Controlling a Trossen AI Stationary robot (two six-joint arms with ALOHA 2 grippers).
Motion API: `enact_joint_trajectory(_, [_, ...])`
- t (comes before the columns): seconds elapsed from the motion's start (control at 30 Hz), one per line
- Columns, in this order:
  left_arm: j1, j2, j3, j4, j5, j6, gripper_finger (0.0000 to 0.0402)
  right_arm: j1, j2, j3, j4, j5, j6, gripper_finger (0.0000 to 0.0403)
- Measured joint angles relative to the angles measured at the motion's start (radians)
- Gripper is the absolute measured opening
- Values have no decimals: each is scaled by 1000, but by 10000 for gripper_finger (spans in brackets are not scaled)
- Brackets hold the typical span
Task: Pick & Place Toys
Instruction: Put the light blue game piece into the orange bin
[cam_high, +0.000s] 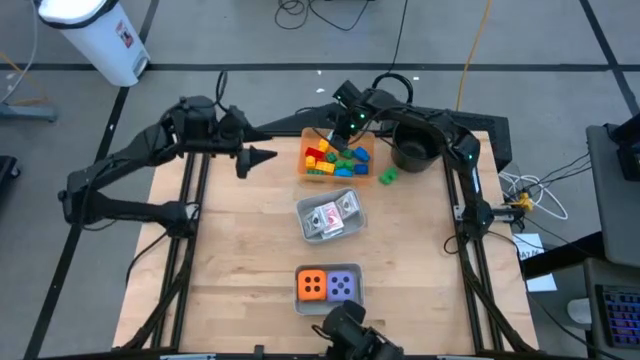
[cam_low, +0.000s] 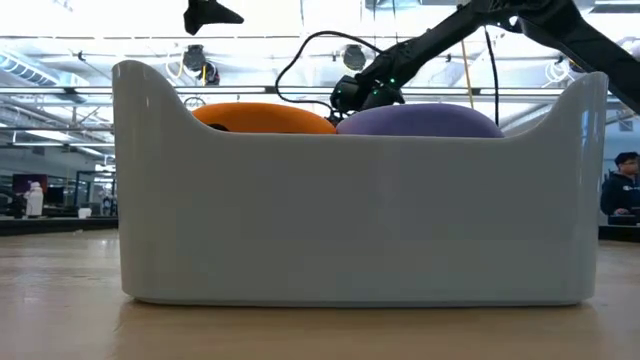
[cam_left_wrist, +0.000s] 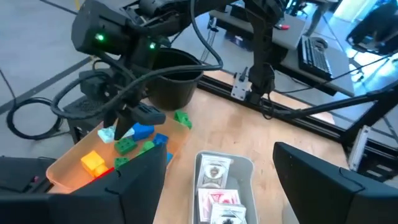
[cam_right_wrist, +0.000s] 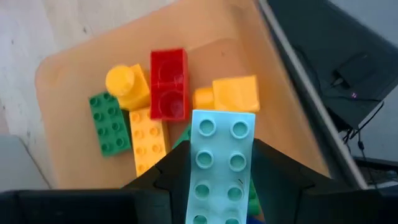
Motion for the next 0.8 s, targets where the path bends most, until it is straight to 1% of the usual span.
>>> enact_joint_trajectory(0.17, [63, 0, 0, -2, 92, 31, 294, 21, 1, -2, -39, 61, -24, 134])
enact_joint_trajectory(0.23, [71, 0, 0, -3, 93, 40, 294, 32, 1, -14, -31, 84, -30, 134])
enact_joint_trajectory(0.43, [75, 0, 0, -4, 95, 45, 294, 43, 1, -56, -11, 84, -21, 134])
enact_joint_trajectory(0.53, [75, 0, 0, -5, 114, 45, 294, 49, 1, -76, 4, 114, -5, 134])
enact_joint_trajectory(0.63, [75, 0, 0, -5, 145, 41, 294, 49, 1, -77, 6, 111, -3, 134])
enact_joint_trajectory(0.8, [65, 0, 0, -5, 147, 20, 294, 50, 1, -77, 17, 111, 12, 134])
